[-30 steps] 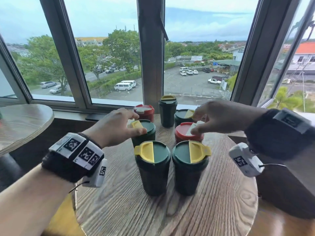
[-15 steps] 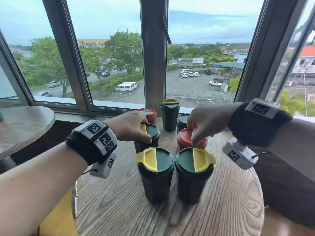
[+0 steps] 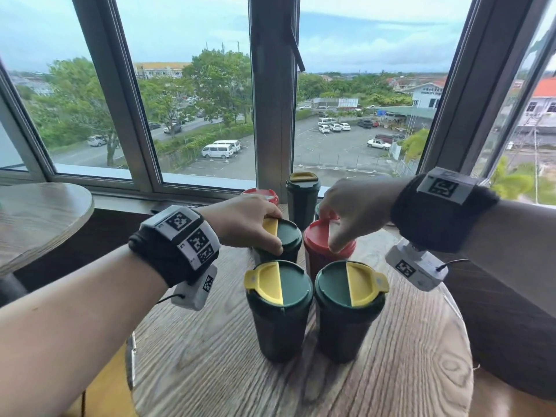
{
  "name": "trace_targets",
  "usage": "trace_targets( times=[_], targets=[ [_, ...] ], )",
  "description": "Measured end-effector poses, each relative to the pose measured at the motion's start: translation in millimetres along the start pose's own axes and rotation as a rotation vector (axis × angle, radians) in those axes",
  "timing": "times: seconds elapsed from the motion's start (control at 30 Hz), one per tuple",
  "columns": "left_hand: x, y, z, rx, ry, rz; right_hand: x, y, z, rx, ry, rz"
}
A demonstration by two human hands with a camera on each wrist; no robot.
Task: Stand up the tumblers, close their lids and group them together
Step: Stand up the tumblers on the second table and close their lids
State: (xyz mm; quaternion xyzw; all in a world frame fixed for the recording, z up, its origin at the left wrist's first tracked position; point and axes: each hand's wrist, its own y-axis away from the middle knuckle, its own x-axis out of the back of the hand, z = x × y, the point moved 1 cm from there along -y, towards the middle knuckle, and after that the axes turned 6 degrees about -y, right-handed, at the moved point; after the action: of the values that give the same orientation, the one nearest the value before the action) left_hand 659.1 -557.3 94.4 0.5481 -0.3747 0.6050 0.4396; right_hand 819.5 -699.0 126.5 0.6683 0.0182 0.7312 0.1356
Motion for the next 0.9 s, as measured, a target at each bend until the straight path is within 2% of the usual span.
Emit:
trace_targets(
  times=[0.3, 0.47, 0.53, 0.67, 0.73, 0.83, 0.9],
  targets=[
    [-8.9, 3.2, -3.9, 0.012, 0.080, 0.000, 0.6, 9.9, -2.6, -0.055, -0.046, -0.003],
    [-8.6, 8.6, -4.8, -0.004, 0.059, 0.008, 4.0, 22.5, -5.7, -0.054, -0.070, 0.067],
    [-7.8, 17.5, -5.9, -0.013, 0.064, 0.076, 4.7, 32.0, -1.8, -0.034, -0.136, 0.117],
    [-13.2, 50.7, -8.9, -0.030, 0.138, 0.349, -6.0, 56.3, 9.1, -0.004, -0.211, 0.197],
    [-17.4, 70.0, -5.3, -0.029, 0.175, 0.409, -13.3, 69.8, 10.6, 0.006, -0.255, 0.230],
    [-21.9, 95.1, 6.0, -0.022, 0.170, 0.412, -20.1, 90.5, 3.4, 0.022, -0.380, 0.234],
    [-24.3, 105.2, 15.6, 0.000, 0.128, 0.325, -23.6, 101.7, -9.4, 0.028, -0.401, 0.178]
  ],
)
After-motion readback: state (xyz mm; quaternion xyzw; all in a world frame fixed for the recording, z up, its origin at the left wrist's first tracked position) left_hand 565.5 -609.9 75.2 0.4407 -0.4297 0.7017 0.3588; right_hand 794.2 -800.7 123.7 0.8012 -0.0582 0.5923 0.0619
